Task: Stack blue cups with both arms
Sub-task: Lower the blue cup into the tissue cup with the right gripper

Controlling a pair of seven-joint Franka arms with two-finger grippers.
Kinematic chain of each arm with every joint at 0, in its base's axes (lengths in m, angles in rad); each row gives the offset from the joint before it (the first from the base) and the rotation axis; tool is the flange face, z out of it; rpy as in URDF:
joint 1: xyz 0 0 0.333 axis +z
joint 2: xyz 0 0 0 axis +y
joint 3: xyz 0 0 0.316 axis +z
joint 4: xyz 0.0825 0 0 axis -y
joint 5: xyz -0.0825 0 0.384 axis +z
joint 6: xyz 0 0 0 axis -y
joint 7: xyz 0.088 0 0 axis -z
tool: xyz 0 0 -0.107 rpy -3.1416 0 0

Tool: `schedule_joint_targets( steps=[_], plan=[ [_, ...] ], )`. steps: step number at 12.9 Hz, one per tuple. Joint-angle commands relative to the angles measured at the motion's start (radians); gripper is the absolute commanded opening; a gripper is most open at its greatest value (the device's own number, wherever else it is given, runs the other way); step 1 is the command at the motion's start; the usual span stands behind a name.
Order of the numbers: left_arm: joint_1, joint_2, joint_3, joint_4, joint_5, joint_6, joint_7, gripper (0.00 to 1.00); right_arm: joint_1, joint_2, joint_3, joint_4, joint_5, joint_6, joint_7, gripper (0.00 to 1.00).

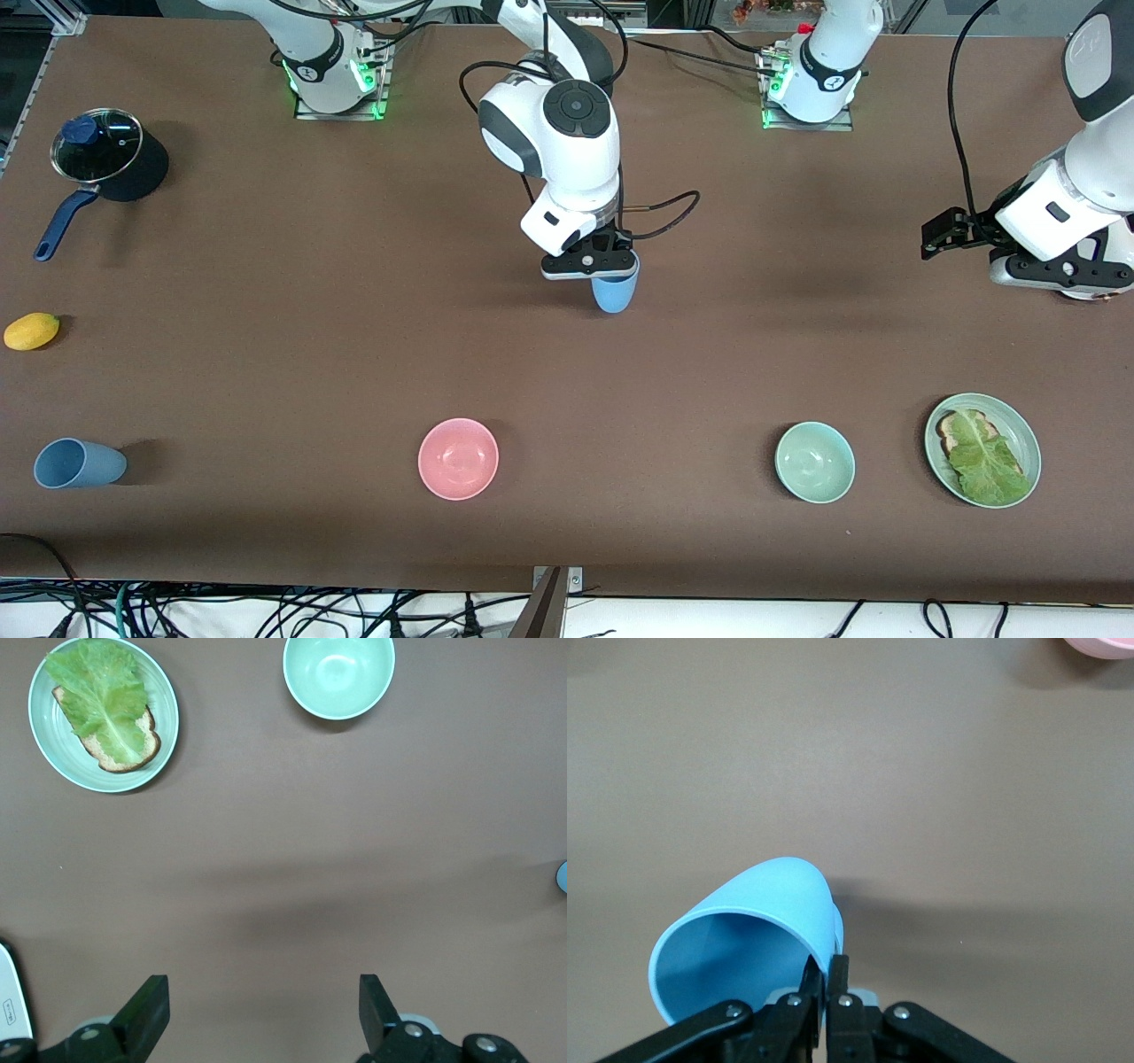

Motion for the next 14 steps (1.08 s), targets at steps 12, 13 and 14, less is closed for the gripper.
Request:
schedule_joint_targets(
  steps=[12,13,14],
  plan=[
    [0.015,-0.009,0.019,0.152,-0.031,-0.141,0.025,0.95,0.011,-0.037,0.006,-0.004,0.000,-0.095,0.009,0.00],
    [0.018,-0.009,0.018,0.158,-0.029,-0.143,0.024,0.95,0.013,-0.033,0.006,-0.004,0.000,-0.095,0.010,0.00],
    [0.019,-0.009,0.018,0.160,-0.029,-0.150,0.025,0.95,0.014,-0.030,0.006,-0.004,0.000,-0.089,0.012,0.00]
  ],
)
